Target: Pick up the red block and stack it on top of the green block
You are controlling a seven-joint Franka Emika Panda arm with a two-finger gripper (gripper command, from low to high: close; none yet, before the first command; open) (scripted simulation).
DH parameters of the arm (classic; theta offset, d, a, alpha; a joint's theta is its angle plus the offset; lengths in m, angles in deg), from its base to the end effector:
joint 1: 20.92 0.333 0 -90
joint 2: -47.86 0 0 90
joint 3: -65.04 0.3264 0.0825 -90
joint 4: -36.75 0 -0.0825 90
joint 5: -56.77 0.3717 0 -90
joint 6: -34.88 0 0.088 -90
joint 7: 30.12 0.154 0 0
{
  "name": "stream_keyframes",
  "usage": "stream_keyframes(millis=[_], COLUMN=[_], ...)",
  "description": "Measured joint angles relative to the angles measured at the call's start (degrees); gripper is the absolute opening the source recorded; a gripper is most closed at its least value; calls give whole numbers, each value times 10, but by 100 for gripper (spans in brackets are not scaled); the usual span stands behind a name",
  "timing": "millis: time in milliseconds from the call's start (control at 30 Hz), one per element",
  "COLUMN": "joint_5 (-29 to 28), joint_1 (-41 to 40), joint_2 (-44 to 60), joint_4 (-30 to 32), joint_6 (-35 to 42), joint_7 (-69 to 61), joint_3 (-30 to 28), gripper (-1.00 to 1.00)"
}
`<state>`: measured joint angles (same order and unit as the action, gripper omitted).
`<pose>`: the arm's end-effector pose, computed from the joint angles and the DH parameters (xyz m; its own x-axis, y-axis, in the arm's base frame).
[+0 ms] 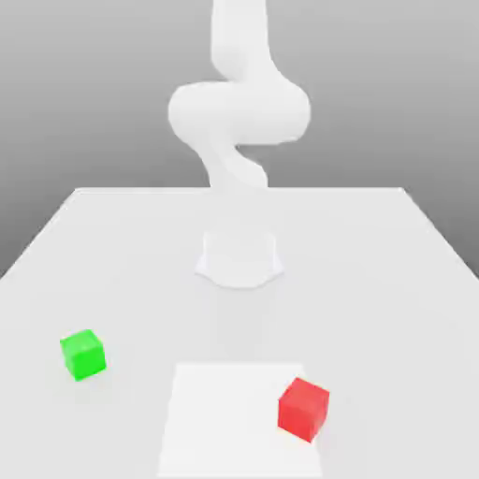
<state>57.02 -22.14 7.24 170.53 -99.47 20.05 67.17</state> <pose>0.3935 0.0103 0.6382 0.4872 -0.7562 0.4368 -0.5737 -0.6543 -0.4927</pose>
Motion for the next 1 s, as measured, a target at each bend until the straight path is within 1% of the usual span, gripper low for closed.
stream_keyframes(millis=[267,567,733,900,933,1000], joint_5=[-3,-31,-45,-104,-112,-112], joint_1=[-33,-44,-24,11,19,19], joint_2=[169,356,461,565,580,580], joint_4=[65,136,171,161,158,158], joint_6=[-83,-175,-229,-310,-323,-323], joint_7=[149,331,424,479,485,485], joint_3=[69,121,121,74,65,65], gripper=[0,0,0,0,-100,-100])
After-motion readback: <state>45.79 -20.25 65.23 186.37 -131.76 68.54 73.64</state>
